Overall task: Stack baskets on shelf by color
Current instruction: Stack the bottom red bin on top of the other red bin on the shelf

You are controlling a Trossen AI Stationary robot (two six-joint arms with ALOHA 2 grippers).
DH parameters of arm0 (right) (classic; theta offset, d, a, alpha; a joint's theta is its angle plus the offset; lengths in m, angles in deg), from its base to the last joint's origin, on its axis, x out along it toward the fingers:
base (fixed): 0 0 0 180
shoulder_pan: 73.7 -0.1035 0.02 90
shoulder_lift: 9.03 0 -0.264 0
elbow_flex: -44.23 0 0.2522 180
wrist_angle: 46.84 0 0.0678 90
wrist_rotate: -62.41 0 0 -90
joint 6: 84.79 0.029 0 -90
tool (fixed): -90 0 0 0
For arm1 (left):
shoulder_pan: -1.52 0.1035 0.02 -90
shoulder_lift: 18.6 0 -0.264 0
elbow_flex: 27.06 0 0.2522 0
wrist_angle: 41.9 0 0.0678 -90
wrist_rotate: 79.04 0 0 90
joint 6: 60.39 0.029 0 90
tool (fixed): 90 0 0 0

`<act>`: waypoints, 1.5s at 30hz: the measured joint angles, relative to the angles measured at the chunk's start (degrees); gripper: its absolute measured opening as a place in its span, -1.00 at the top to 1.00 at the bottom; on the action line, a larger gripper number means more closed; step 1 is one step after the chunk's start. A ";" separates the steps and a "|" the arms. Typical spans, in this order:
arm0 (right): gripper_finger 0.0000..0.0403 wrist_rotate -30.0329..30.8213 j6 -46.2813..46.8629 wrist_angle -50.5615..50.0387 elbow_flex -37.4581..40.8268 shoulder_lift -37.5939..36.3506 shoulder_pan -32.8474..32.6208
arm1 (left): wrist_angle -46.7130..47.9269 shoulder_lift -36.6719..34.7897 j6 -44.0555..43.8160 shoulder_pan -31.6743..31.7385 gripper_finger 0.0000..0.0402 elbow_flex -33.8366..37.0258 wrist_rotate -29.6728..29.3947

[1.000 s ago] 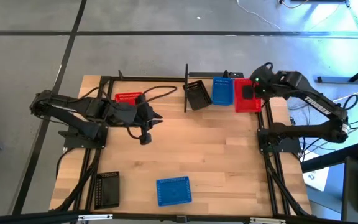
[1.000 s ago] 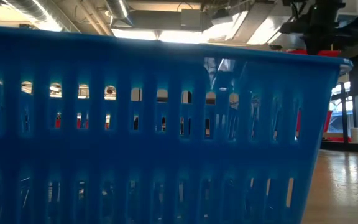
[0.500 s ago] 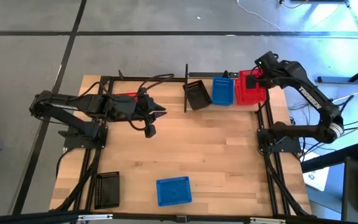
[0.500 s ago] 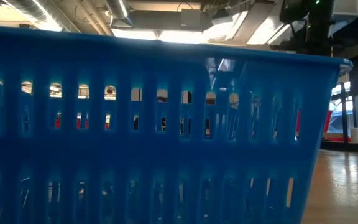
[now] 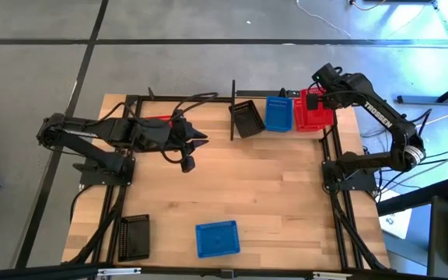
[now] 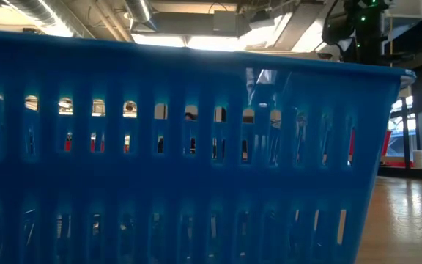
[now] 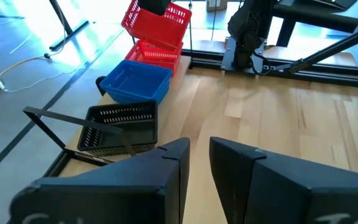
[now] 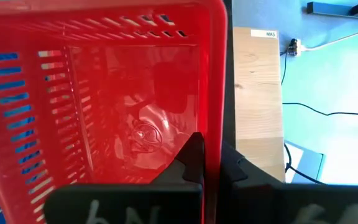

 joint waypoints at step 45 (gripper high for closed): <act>0.99 0.98 9.46 -1.84 0.04 6.26 -0.61 | 0.57 0.00 7.58 -0.04 0.73 0.00 0.00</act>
